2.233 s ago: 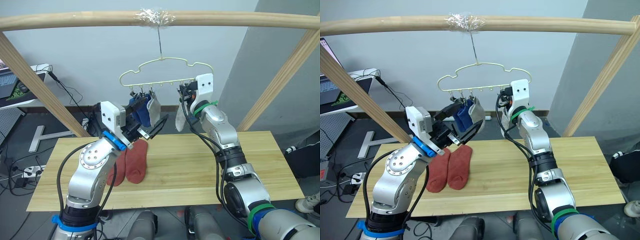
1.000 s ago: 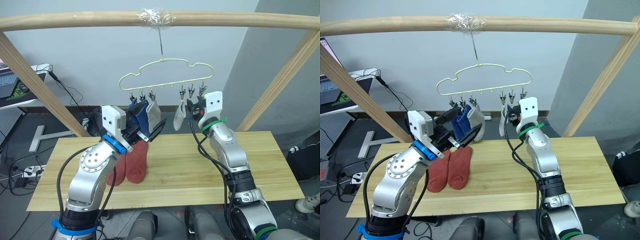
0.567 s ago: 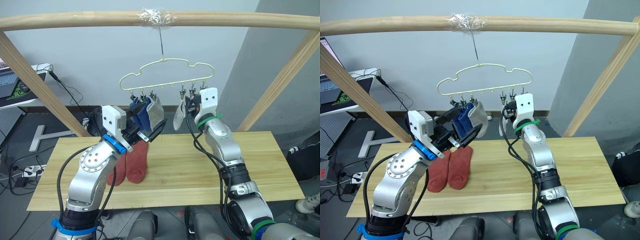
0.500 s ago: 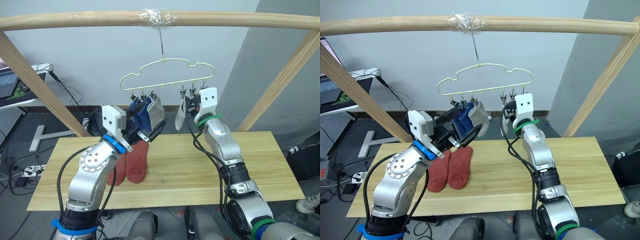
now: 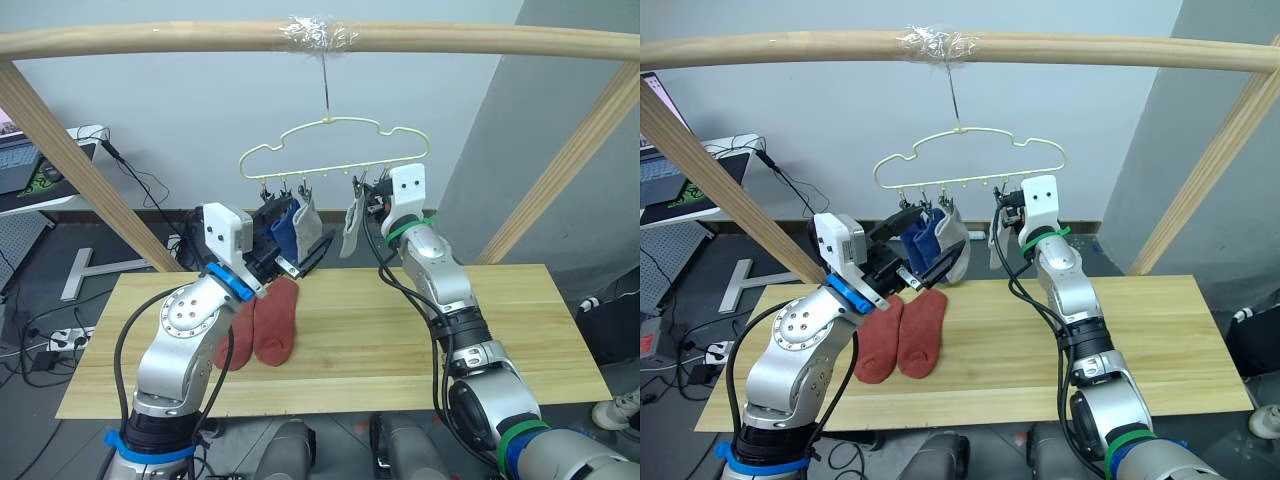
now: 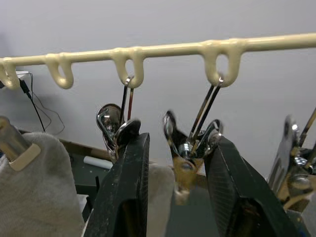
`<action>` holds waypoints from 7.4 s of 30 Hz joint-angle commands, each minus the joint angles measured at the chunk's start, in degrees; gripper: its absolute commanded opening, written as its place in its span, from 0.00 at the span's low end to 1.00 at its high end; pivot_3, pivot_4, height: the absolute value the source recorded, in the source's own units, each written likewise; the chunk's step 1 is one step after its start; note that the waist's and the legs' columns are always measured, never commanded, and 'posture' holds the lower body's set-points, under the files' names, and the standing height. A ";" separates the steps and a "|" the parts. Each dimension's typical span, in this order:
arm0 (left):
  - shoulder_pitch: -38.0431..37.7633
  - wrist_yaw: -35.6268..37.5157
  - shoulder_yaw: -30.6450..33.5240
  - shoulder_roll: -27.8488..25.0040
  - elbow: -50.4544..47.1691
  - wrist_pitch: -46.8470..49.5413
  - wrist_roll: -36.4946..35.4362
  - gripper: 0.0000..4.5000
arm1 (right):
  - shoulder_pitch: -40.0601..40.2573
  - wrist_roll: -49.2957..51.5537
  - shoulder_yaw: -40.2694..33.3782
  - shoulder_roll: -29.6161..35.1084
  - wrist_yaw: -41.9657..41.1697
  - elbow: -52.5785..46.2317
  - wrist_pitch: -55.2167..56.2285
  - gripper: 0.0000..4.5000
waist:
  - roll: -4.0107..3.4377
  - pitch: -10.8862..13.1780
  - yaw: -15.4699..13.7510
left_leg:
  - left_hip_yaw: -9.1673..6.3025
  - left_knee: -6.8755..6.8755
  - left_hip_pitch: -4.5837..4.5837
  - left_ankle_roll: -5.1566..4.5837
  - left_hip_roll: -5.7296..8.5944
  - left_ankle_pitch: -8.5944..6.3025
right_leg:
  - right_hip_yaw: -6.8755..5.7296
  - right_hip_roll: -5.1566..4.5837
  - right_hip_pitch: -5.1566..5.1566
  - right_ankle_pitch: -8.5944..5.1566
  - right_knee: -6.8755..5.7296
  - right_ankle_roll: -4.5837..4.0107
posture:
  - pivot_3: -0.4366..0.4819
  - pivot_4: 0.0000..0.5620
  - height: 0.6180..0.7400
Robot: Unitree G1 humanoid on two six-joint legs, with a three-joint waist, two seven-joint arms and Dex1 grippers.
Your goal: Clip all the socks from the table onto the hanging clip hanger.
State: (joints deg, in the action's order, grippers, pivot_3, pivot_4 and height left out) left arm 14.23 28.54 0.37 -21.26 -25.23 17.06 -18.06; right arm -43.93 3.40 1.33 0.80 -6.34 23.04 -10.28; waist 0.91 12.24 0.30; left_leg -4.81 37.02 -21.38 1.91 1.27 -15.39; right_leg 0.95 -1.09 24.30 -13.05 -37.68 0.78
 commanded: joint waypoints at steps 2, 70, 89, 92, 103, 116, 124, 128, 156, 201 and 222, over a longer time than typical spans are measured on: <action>1.25 -0.08 1.02 -0.28 -2.47 -0.36 -0.98 1.00 | -2.37 0.37 -0.31 -0.34 -0.81 -1.03 1.84 0.36 | 0.00 0.00 0.00 | -0.01 0.00 0.00 0.00 -0.01 0.00 | -0.01 0.00 0.00 0.00 0.00 0.00 | 0.59 0.34 1.00; 2.50 -9.78 -5.21 8.72 52.59 -20.30 18.32 1.00 | -0.10 2.28 -0.28 6.30 -9.28 -10.87 -10.91 0.00 | 0.01 0.00 -0.06 | -0.04 0.02 -0.06 -0.01 0.02 0.00 | -0.09 -0.08 0.06 0.00 0.00 0.00 | 0.51 0.36 1.00; -1.24 -13.62 -2.62 8.61 47.20 -12.00 19.17 1.00 | 0.21 2.39 -0.37 7.32 -8.64 -11.45 -12.01 0.00 | 0.01 0.00 0.83 | -0.12 0.01 -0.06 -0.02 0.02 0.00 | -0.11 -0.09 0.02 0.00 0.00 0.01 | 0.48 0.39 1.00; 0.34 -14.38 -1.04 9.57 50.22 -8.24 17.61 1.00 | 0.16 2.43 -0.31 7.39 -8.84 -11.20 -12.21 0.00 | 0.02 0.01 0.91 | -0.08 0.03 -0.05 -0.02 0.02 0.00 | -0.10 -0.08 0.01 0.00 0.00 0.02 | 0.49 0.39 1.00; 3.03 -14.50 -0.74 8.91 53.63 -5.79 18.38 1.00 | 0.18 2.52 -0.12 7.09 -8.99 -11.19 -12.71 0.00 | 0.02 0.00 1.19 | -0.13 0.01 -0.04 -0.02 0.02 0.00 | -0.13 -0.09 0.01 0.00 0.00 0.01 | 0.50 0.38 1.00; -2.90 -8.31 -2.90 9.78 49.20 2.60 15.82 0.55 | 1.61 2.67 0.41 7.02 -9.75 -13.18 -13.35 0.00 | 0.00 -0.03 0.98 | -0.14 -0.05 0.35 -0.01 0.03 0.00 | -0.01 -0.11 -0.28 -0.15 0.00 0.26 | 0.54 0.35 1.00; -4.56 -7.68 -4.75 12.73 46.58 1.34 15.63 0.02 | 1.26 4.79 -0.84 7.78 -11.72 -13.92 -16.82 0.00 | 0.00 -0.05 0.42 | -0.12 -0.03 0.45 -0.04 0.02 0.02 | 0.02 -0.11 -0.34 -0.17 0.00 0.30 | 0.56 0.33 1.00; -5.45 -7.12 -6.48 13.85 44.30 1.33 15.72 0.01 | 0.95 8.87 -3.91 7.25 -10.94 -15.84 -23.91 0.00 | 0.00 -0.05 -0.32 | -0.15 -0.05 0.42 -0.04 0.02 0.02 | 0.01 -0.12 -0.32 -0.17 0.01 0.30 | 0.57 0.34 1.00; -3.03 -3.82 -12.02 19.01 26.77 -21.26 13.77 0.01 | -9.72 26.60 -18.95 5.60 -2.00 -18.34 -59.43 0.00 | -0.04 0.00 -0.17 | -0.63 -0.05 -0.47 -0.07 0.05 0.01 | -0.28 -0.11 -0.04 0.00 0.64 0.01 | 0.50 0.36 1.00; 0.22 -6.41 -11.20 22.98 31.10 -24.57 12.49 0.00 | -9.70 33.26 -28.52 1.55 5.38 -24.47 -70.58 0.13 | -0.03 -0.01 0.09 | -0.47 -0.03 -0.48 -0.08 0.05 0.01 | -0.29 -0.06 -0.05 0.00 0.61 0.01 | 0.47 0.35 1.00; 2.14 -0.37 -12.06 26.67 30.52 -12.29 2.50 0.25 | -0.55 37.80 -22.55 12.39 -5.26 -40.61 -63.36 1.00 | -0.04 0.00 1.34 | -0.36 -0.03 -0.54 -0.10 0.05 0.00 | -0.30 0.04 -0.05 -0.01 0.63 0.04 | 0.43 0.34 1.00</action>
State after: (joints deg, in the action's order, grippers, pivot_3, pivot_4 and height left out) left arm 15.85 26.82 -11.35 3.60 7.08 2.83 -13.16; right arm -45.25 40.87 -22.37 11.61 -9.51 -12.76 -76.67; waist 0.87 12.24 1.64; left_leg -5.13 36.99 -21.92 1.81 1.33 -15.40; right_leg 0.65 -1.05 24.25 -13.08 -37.06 0.84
